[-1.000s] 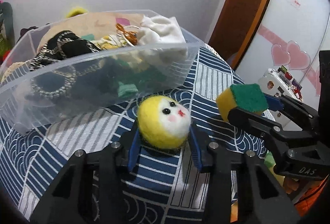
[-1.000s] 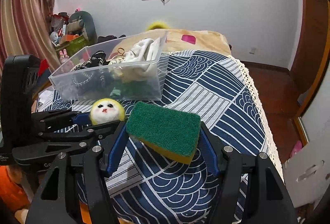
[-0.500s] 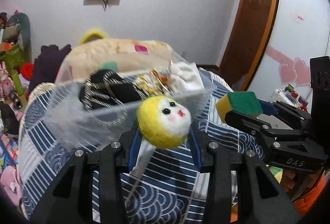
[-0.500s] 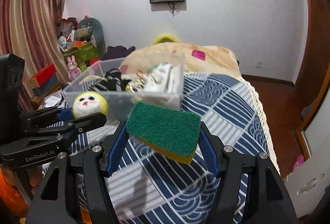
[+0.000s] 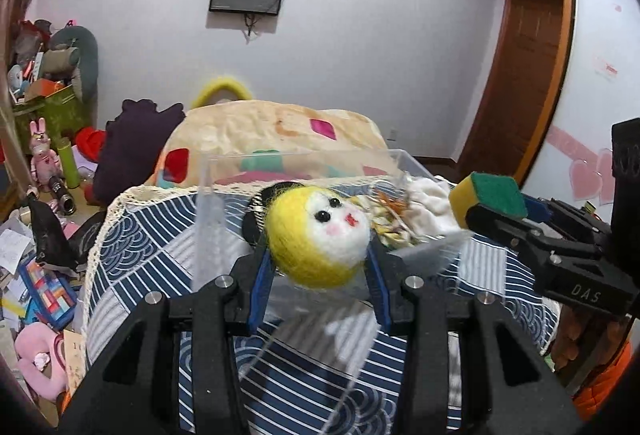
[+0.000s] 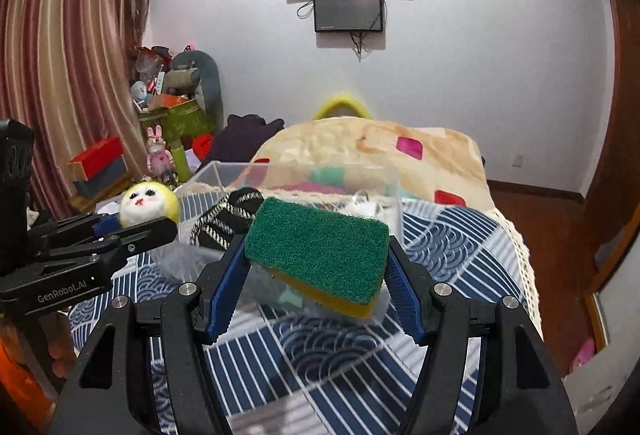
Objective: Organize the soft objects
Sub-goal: 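Place the sponge into the box with the right gripper while the left drops the felt ball in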
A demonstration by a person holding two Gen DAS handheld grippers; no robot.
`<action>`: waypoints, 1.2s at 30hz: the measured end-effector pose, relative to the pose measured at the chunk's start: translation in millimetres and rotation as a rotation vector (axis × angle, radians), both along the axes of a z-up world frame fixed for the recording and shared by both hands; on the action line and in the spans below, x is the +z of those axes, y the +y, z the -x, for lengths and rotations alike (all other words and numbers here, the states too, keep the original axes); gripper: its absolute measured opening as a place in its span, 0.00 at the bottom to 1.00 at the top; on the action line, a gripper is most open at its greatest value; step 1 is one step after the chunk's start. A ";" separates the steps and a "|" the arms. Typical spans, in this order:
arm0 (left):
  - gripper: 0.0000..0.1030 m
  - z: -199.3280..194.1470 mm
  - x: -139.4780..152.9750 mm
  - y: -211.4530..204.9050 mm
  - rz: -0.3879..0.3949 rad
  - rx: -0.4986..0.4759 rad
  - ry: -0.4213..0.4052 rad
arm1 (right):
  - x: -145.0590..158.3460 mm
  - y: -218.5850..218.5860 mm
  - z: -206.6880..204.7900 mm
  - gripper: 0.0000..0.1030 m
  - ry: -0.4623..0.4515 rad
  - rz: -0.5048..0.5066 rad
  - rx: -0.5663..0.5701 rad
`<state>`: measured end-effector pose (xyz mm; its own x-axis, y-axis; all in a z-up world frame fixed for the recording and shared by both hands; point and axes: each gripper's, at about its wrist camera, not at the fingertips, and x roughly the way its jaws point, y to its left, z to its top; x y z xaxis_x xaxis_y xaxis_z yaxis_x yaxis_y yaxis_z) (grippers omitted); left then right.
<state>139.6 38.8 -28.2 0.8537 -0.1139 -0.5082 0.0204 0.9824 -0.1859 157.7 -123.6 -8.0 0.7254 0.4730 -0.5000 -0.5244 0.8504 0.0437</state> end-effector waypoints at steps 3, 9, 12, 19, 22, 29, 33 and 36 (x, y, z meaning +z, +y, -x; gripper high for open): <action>0.41 -8.0 -4.4 5.2 -0.003 0.011 0.014 | 0.3 10.3 -8.1 0.61 -0.004 -0.006 0.013; 0.41 -21.0 -17.5 11.3 0.009 0.012 0.053 | -10.9 34.2 -17.5 0.61 0.009 0.017 0.042; 0.41 -27.3 -24.8 11.3 0.011 0.010 0.071 | -20.8 43.4 -21.9 0.61 0.026 0.040 0.054; 0.41 -35.2 -29.3 7.9 0.007 0.012 0.081 | -35.9 48.1 -30.2 0.61 0.066 0.056 0.048; 0.42 -35.9 -30.2 6.6 -0.005 0.016 0.083 | -38.5 48.1 -30.9 0.62 0.075 0.047 0.045; 0.58 -28.5 -26.1 7.8 -0.001 0.026 0.083 | -35.1 45.2 -31.3 0.73 0.097 0.047 0.041; 0.58 -25.3 -23.1 12.0 0.014 0.032 0.080 | -33.3 44.8 -27.9 0.77 0.100 0.046 0.042; 0.58 -19.8 -19.3 13.6 0.021 0.033 0.072 | -32.2 43.1 -27.8 0.77 0.106 0.041 0.045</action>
